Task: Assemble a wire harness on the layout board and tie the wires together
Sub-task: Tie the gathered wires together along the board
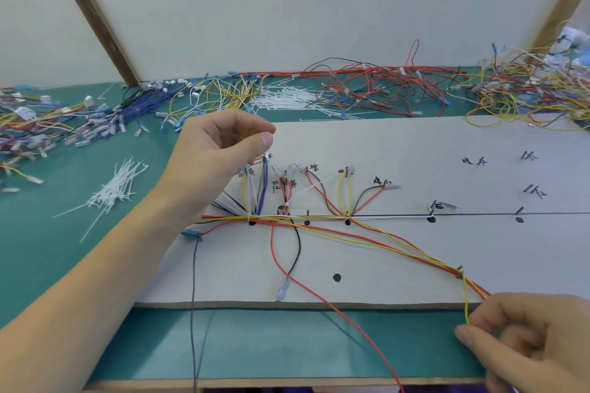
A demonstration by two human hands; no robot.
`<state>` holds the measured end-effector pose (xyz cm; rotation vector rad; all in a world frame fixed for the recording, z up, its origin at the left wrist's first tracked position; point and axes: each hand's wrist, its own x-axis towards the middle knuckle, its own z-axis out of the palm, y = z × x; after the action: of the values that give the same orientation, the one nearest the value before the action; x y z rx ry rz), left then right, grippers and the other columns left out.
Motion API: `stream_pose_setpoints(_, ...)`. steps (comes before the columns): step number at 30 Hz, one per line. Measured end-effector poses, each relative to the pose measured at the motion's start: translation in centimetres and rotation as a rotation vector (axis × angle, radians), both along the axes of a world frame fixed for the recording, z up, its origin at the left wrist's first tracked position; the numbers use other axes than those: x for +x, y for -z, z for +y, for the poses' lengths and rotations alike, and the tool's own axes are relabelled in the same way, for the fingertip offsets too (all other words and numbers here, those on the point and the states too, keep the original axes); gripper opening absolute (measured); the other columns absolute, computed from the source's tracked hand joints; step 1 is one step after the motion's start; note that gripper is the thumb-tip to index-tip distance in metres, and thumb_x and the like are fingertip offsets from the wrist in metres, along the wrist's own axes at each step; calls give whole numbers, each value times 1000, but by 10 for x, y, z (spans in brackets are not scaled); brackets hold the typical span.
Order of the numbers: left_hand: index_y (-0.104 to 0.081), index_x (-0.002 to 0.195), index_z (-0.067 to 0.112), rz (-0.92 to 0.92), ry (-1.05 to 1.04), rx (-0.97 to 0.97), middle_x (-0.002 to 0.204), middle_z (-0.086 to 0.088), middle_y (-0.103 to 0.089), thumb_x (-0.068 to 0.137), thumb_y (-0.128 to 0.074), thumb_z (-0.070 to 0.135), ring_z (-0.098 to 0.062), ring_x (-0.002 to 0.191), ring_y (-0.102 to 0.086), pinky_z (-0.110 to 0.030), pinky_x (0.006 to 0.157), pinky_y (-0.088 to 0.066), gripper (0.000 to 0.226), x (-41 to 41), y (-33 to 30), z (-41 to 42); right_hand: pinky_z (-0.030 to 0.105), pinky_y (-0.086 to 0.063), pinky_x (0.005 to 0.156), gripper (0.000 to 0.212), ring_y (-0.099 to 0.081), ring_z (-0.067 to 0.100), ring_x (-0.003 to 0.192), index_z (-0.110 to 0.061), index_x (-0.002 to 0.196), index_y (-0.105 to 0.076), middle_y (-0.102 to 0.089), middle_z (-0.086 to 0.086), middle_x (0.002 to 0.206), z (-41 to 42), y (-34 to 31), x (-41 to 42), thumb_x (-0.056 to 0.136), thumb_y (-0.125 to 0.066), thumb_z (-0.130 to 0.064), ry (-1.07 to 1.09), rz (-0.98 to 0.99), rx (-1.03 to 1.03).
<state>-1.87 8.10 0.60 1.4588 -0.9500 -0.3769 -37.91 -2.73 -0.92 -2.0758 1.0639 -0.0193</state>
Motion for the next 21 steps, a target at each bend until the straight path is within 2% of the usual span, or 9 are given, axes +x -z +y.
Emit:
stream_pose_setpoints(3,-80,89,21,56,-39,6,71,3,-67,82,-76,16,-13,64,-53,-22,52,-39,10,4,-3,1,18,-54,70,24,-62,11,42,-48,78,-72,-65,-7,44,-4,-1,-1,58,-85,-55,11,20,5)
stream_pose_setpoints(6,-78,93,15,142,-56,-26,77,1,-66,83,-75,14,-16,66,-52,-24,52,-37,11,9,-8,4,17,-54,65,24,-61,12,41,-47,78,-74,-67,-7,46,-8,4,-8,60,-81,-60,20,26,8)
stream_pose_setpoints(9,-77,95,15,156,-77,-24,79,1,-66,88,-74,11,-17,67,-52,-24,52,-37,9,11,-10,6,18,-55,65,17,-63,15,42,-47,83,-76,-70,-5,52,-10,9,-11,66,-77,-45,40,32,48)
stream_pose_setpoints(13,-77,96,15,203,-84,-2,79,1,-64,93,-71,7,-16,67,-53,-25,53,-37,10,11,-10,6,13,-53,57,18,-66,16,44,-43,81,-78,-72,3,55,-4,7,-10,67,-79,-32,85,1,156)
stream_pose_setpoints(15,-77,97,15,207,-79,2,79,1,-65,93,-71,7,-16,67,-54,-24,53,-37,11,11,-10,6,13,-51,49,15,-69,20,47,-36,81,-81,-73,12,59,-3,-3,-9,71,-83,-25,149,-48,251)
stream_pose_setpoints(16,-77,97,14,206,-75,3,79,1,-65,93,-71,7,-16,67,-54,-23,53,-37,10,11,-10,6,14,-48,44,14,-67,22,44,-30,81,-82,-74,17,63,-4,-10,-7,69,-89,-29,194,-86,335)
stream_pose_setpoints(18,-77,97,15,203,-64,7,79,2,-65,93,-70,8,-15,66,-54,-23,52,-38,10,12,-9,6,18,-42,36,57,-60,26,38,-23,82,-82,-75,25,72,-8,-17,-7,39,-99,-57,241,-175,516)
stream_pose_setpoints(19,-77,96,15,203,-58,12,79,2,-66,93,-70,8,-15,66,-55,-22,52,-38,10,12,-8,6,20,-42,35,77,-57,28,34,-23,83,-82,-76,25,76,-8,-18,-5,24,-95,-71,239,-200,558)
stream_pose_setpoints(21,-78,95,18,201,-42,15,79,3,-66,93,-71,9,-14,65,-55,-21,51,-40,12,12,-6,6,24,-45,33,89,-53,30,28,-22,84,-81,-77,24,82,-6,-20,3,15,-90,-78,210,-251,643)
